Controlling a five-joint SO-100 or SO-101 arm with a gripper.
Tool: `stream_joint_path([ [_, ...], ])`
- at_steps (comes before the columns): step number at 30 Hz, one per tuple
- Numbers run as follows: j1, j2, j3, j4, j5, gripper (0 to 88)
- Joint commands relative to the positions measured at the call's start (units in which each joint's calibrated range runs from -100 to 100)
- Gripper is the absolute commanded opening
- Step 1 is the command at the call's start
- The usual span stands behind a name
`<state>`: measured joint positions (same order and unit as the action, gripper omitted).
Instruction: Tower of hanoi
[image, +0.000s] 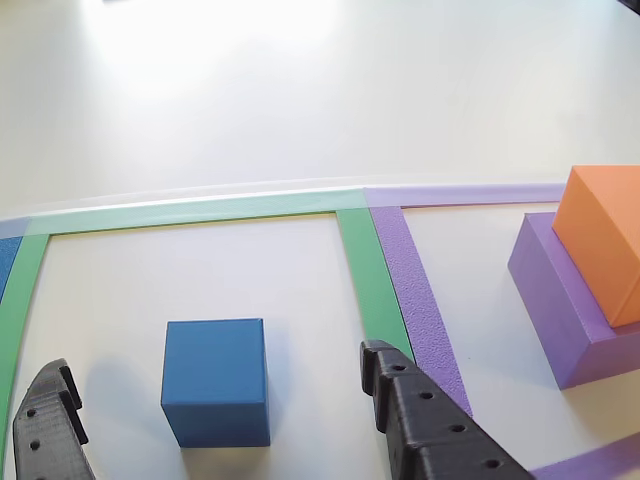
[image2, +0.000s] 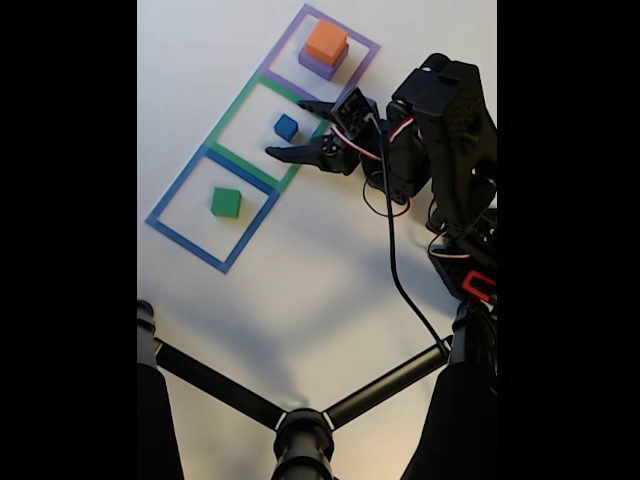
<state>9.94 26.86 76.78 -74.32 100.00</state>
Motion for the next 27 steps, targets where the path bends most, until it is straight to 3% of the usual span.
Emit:
stream_joint_path([
  [1, -0.29, -1.38, -0.41, 0.79, 0.0, 30.8],
  [27, -1.51, -0.82, -1.68, 1.03, 0.0, 22.7],
])
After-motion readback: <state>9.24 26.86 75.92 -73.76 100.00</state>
